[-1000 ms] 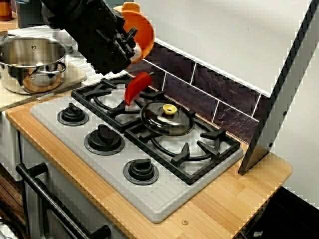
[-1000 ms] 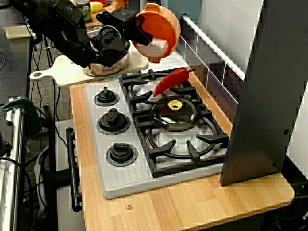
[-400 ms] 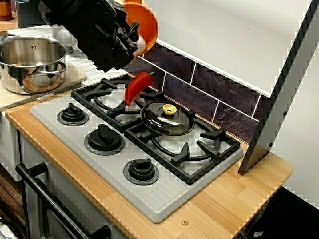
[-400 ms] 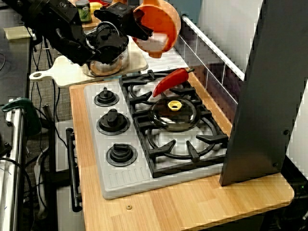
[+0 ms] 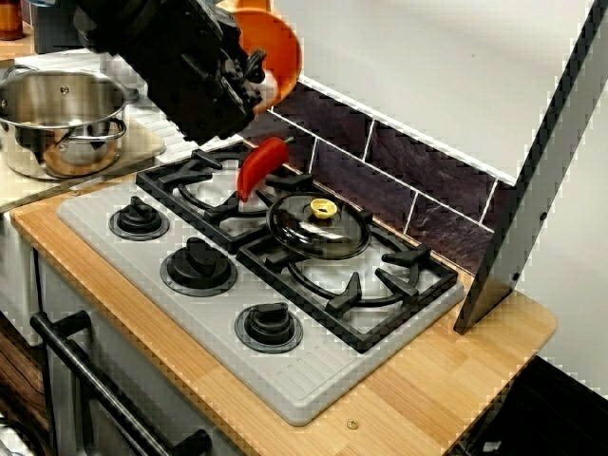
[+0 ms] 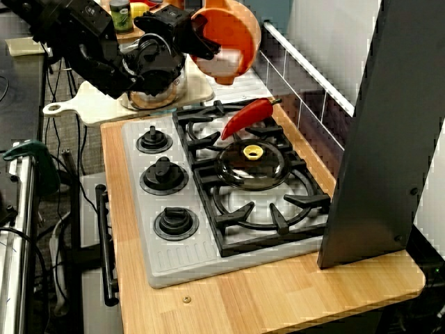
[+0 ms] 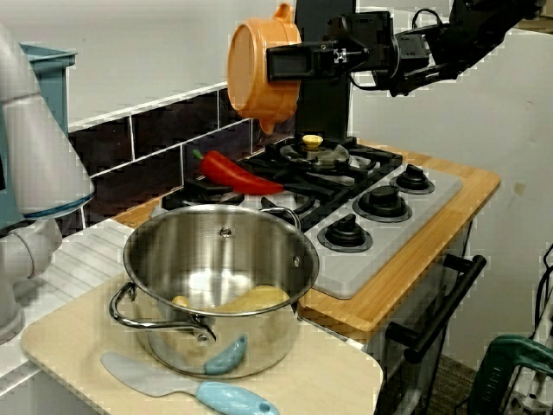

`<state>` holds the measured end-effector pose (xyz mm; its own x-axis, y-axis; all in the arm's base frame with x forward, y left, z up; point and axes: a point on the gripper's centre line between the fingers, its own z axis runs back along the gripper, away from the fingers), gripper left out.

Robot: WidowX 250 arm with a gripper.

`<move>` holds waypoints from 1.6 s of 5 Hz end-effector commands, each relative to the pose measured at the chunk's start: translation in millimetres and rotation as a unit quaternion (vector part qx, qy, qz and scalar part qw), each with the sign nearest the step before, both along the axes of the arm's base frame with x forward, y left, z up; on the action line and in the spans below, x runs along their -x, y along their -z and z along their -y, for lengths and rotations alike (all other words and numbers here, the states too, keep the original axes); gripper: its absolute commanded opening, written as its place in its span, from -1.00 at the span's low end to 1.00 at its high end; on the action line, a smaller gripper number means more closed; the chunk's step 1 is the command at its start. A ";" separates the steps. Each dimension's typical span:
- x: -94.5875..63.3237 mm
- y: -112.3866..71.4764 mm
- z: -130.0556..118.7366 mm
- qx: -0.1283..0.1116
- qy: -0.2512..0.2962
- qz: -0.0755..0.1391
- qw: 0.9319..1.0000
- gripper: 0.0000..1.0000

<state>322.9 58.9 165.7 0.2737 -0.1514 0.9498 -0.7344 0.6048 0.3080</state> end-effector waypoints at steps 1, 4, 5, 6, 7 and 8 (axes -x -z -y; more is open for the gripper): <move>2.5 -11.3 5.3 0.002 0.004 0.029 1.000 -1.00; -5.9 -22.4 6.2 0.017 -0.001 0.026 1.000 -1.00; -11.8 -26.3 8.4 0.030 -0.006 0.018 0.999 -1.00; -16.9 -29.1 7.8 0.037 -0.008 0.011 0.999 -1.00; -20.3 -29.3 6.2 0.043 -0.011 0.001 0.999 -1.00; -15.8 -28.1 5.5 0.037 -0.009 0.009 0.999 -1.00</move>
<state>342.6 53.5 178.2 0.3124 -0.0803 0.9465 -0.7335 0.6127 0.2941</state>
